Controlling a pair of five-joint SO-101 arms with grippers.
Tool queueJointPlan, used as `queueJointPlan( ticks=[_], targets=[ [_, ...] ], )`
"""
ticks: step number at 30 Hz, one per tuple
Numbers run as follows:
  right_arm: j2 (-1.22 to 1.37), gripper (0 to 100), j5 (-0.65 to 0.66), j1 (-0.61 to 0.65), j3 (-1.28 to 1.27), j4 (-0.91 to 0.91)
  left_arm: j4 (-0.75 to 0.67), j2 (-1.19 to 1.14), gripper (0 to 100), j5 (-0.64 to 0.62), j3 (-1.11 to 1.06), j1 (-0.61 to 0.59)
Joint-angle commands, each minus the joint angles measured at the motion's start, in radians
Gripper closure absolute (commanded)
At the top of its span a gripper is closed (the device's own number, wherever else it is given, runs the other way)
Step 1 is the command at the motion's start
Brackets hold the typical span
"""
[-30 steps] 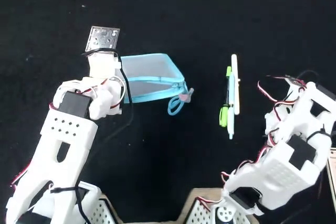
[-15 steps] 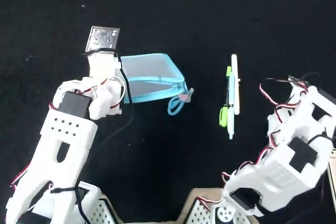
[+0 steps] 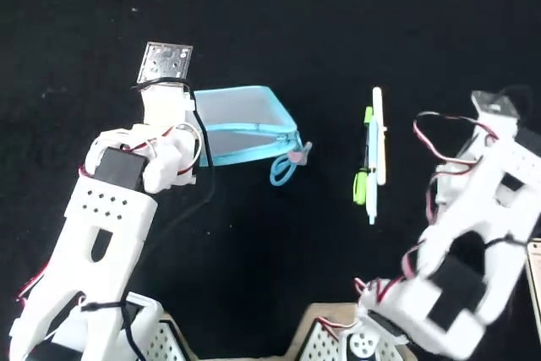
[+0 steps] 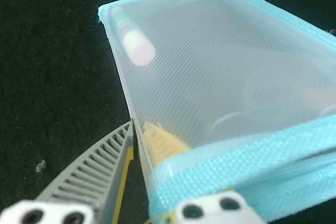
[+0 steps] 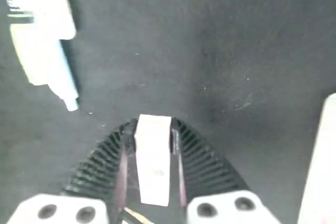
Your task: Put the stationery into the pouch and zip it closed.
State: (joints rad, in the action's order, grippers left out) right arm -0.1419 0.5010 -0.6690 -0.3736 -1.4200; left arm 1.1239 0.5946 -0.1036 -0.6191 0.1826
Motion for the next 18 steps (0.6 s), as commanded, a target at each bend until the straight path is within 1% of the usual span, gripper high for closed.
queueJointPlan(
  ticks=[1, 4, 7, 11, 16, 18],
  targets=[
    [-0.200, 98.8, -0.092, 0.074, 0.045, -0.037, -0.006, -0.008, 97, -0.008, -0.027, 0.016],
    [-0.306, 98.8, -0.192, 0.144, 0.045, -0.026, -0.006, -0.008, 97, -0.009, -0.027, 0.016],
    [-0.397, 98.8, -0.273, 0.256, 0.044, -0.021, -0.006, -0.008, 97, -0.009, -0.027, 0.016],
    [-0.522, 98.7, -0.402, 0.433, 0.047, -0.015, -0.003, -0.008, 97, -0.009, -0.027, 0.016],
    [-0.684, 98.7, -0.508, 0.674, 0.045, 0.083, -0.003, -0.008, 97, -0.009, -0.028, 0.016],
    [-0.727, 98.7, -0.565, 0.790, 0.039, 0.132, -0.003, -0.008, 97, -0.009, -0.028, 0.016]
  ],
)
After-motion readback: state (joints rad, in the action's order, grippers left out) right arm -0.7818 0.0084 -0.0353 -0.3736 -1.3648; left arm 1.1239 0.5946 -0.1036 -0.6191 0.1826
